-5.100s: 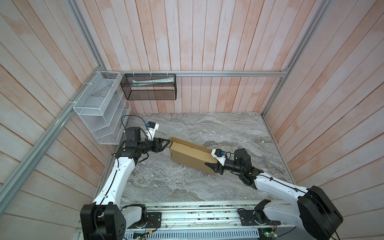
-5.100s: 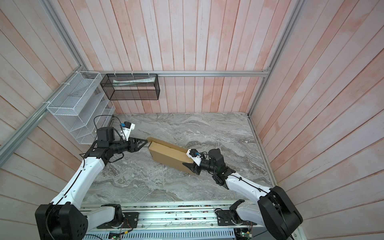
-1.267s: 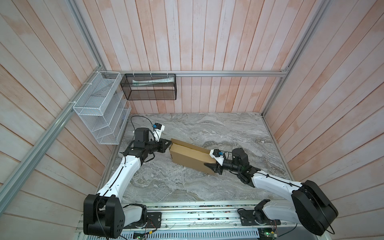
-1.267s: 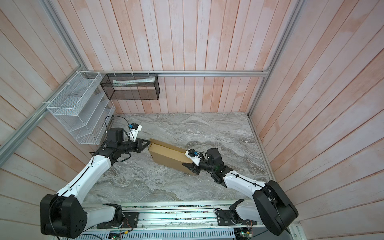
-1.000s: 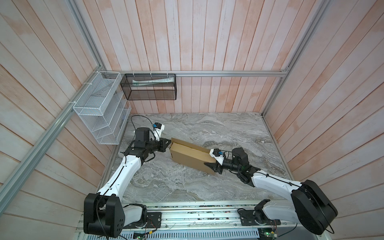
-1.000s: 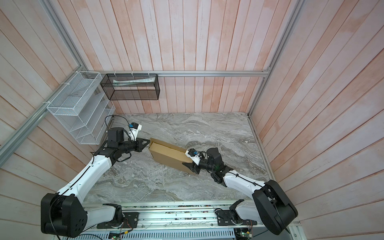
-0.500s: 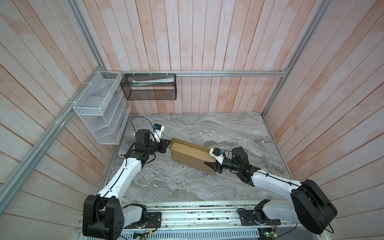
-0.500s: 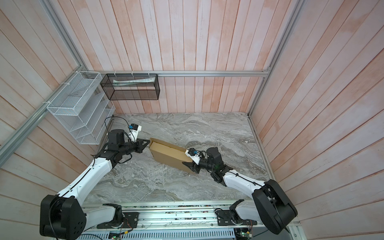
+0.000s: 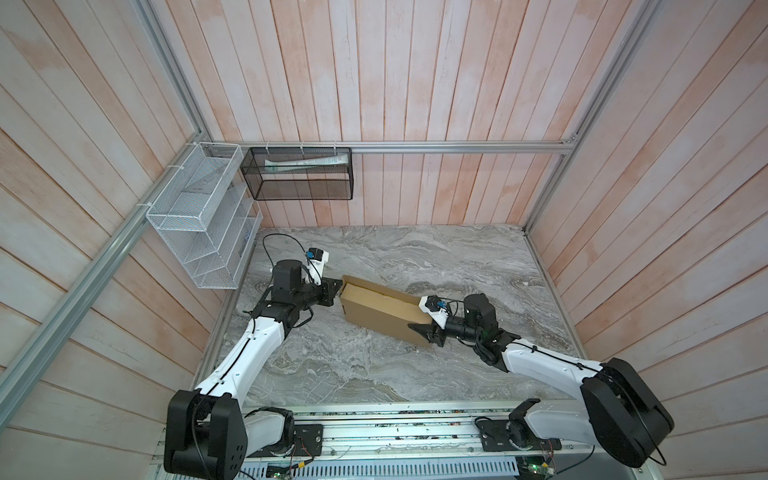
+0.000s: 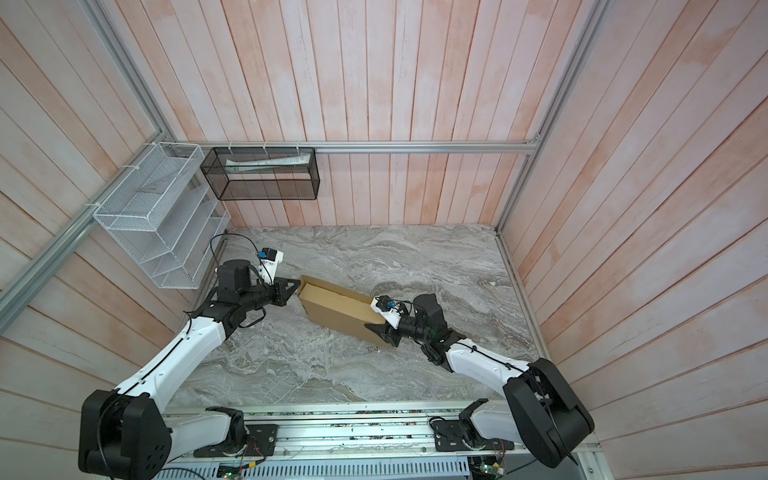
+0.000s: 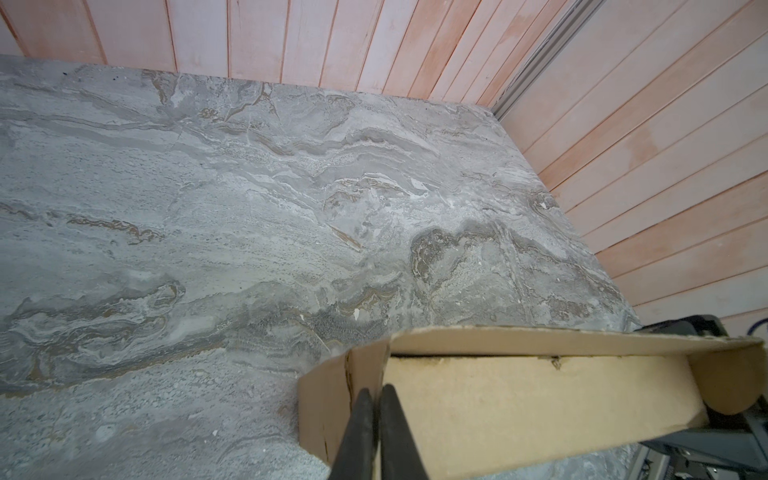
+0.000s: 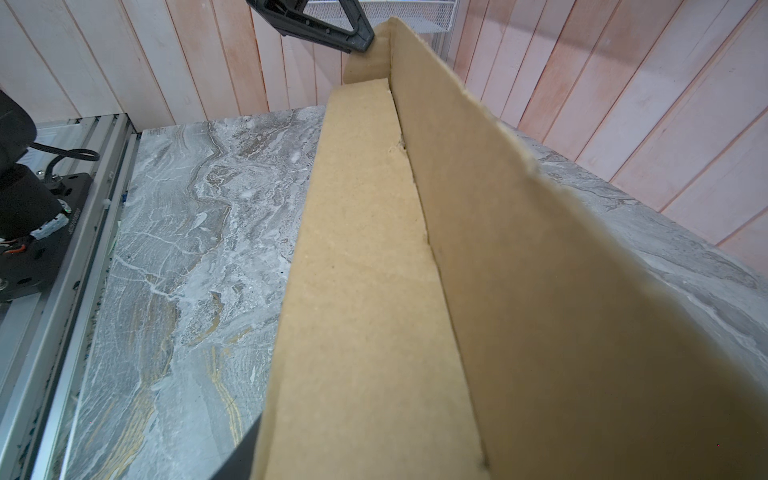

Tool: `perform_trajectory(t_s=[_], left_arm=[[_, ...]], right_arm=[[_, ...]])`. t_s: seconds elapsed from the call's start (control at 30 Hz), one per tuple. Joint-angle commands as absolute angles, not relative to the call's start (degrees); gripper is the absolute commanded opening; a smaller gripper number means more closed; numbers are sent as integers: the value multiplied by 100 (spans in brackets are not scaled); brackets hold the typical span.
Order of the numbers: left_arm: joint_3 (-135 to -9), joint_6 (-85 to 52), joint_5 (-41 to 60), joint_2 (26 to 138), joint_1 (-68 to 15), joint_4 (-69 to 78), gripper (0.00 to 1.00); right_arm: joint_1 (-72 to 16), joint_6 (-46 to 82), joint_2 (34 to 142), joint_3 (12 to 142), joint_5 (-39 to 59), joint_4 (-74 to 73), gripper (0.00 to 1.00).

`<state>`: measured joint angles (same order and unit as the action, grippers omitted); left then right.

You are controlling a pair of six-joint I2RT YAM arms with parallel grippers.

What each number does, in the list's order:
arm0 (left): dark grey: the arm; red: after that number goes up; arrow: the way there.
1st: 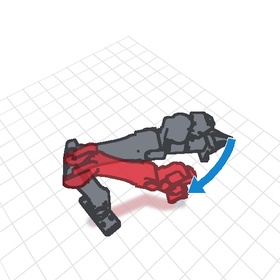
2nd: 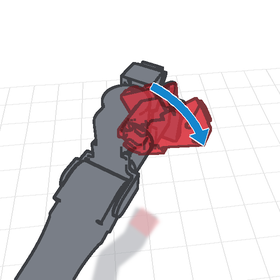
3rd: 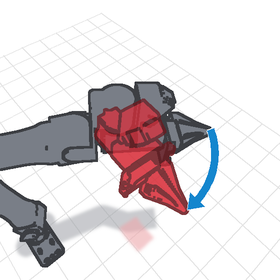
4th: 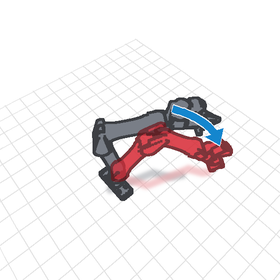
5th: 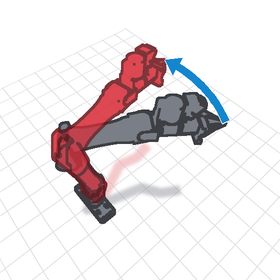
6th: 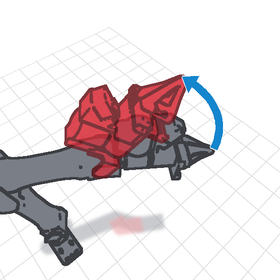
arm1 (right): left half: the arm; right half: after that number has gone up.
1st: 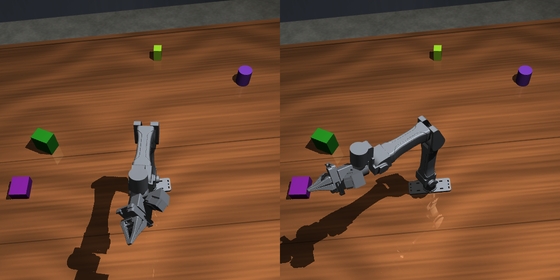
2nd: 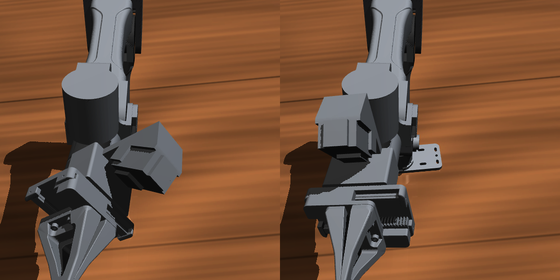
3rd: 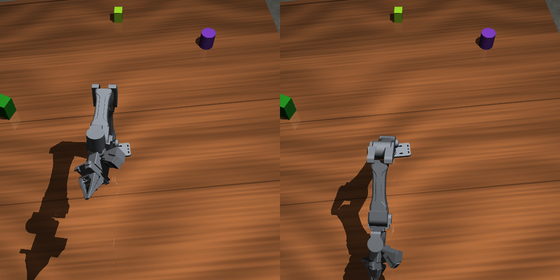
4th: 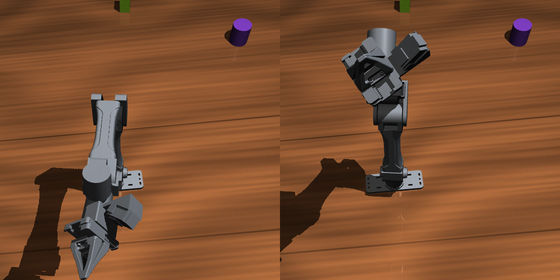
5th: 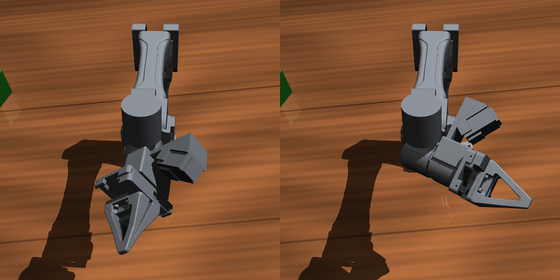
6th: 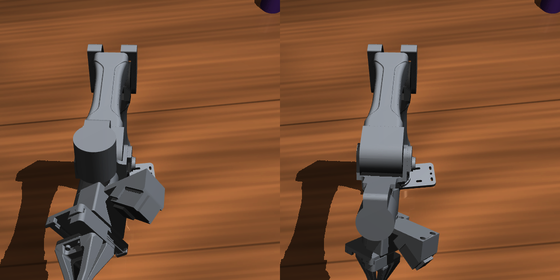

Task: Fold the paper box

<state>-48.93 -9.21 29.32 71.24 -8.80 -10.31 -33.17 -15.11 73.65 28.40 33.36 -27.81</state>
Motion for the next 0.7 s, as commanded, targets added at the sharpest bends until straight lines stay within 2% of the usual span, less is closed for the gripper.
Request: perform_trajectory(t_s=[0.0,0.27,0.47,0.67], left_arm=[[-4847,-960,2830,7213,-905,-1011,12],[-4892,-993,2789,7277,-962,-973,12],[-4733,-1038,2601,7226,-1043,-899,9],[-4677,-1015,2479,7198,-1081,-910,7]], right_arm=[[-3324,-1608,7436,2994,3594,-2672,28],[-3305,-1646,7383,2971,3568,-2672,27],[-3271,-1658,7418,3010,3603,-2657,28],[-3235,-1630,7400,2989,3616,-2654,40]])
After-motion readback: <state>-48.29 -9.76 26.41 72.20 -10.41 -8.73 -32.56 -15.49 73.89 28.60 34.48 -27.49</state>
